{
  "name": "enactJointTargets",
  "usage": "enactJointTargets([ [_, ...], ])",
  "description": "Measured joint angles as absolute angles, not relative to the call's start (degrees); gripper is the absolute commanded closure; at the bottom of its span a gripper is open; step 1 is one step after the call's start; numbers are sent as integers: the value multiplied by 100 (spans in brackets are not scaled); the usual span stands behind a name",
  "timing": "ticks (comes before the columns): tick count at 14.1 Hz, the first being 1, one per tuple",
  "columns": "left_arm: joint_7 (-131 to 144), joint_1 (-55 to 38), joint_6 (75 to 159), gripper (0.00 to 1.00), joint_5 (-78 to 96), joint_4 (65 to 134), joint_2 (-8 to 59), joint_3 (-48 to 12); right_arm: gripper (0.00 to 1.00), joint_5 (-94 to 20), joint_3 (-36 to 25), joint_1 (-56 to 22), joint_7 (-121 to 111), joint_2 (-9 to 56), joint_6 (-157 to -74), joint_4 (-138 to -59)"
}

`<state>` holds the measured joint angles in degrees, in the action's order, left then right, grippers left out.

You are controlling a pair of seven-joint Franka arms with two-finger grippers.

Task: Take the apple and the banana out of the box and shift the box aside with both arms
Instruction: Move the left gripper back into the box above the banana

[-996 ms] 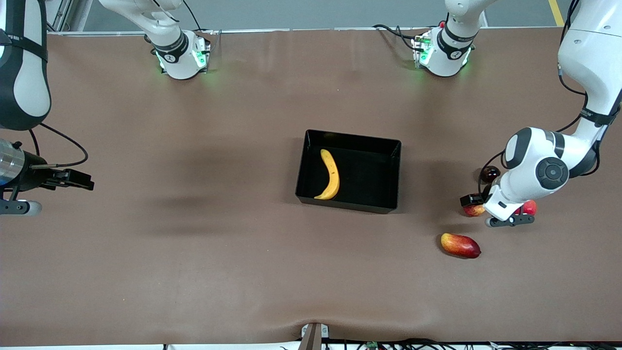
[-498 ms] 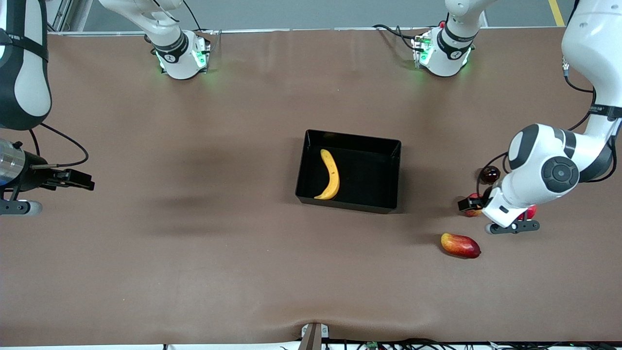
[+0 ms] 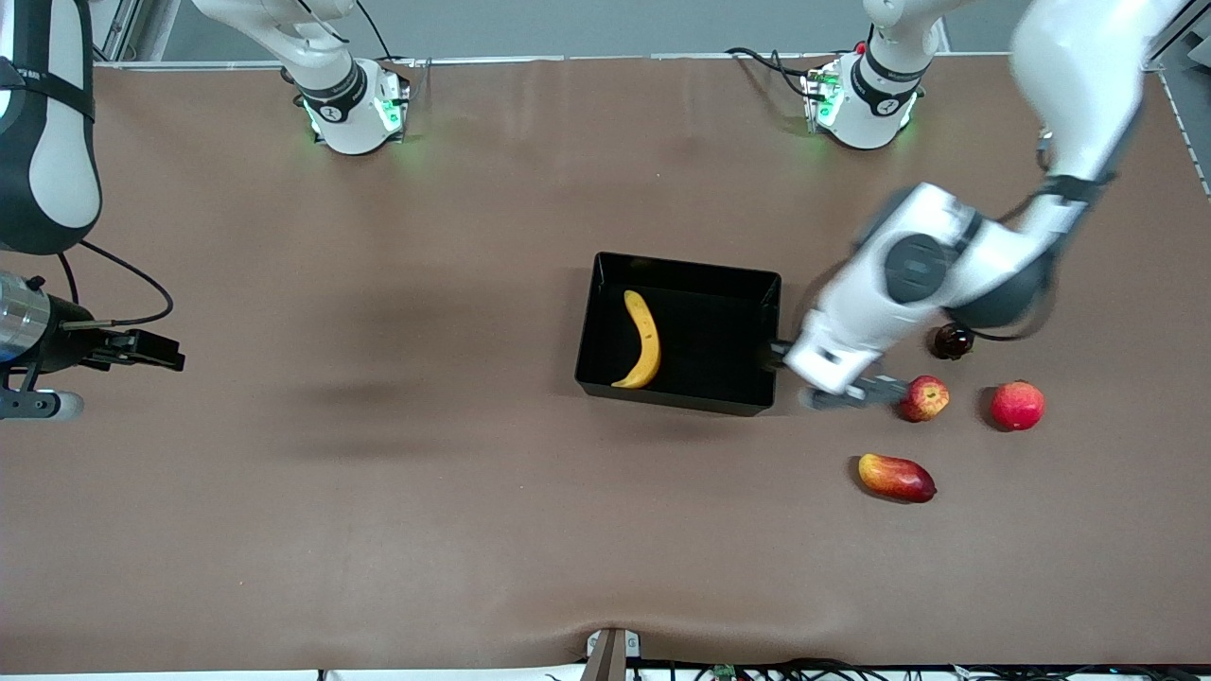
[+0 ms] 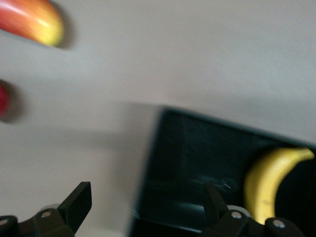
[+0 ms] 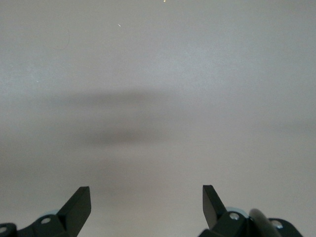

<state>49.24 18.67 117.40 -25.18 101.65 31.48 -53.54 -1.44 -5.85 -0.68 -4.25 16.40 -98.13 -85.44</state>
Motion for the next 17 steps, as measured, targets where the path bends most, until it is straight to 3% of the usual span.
enactJointTargets([
  [5, 5302, 349, 11808, 0, -3101, 10047, 3536, -4862, 0, -145, -585, -72, -425, 1641, -9813, -8540],
  [10, 5287, -723, 12144, 0, -3382, 9425, 4369, -4033, 0, -147, -584, -91, -425, 1653, -9812, -8540],
  [17, 5245, -894, 13442, 0, -3406, 9332, 4830, -3674, 0, -148, -584, -110, -425, 1769, -9806, -8540],
])
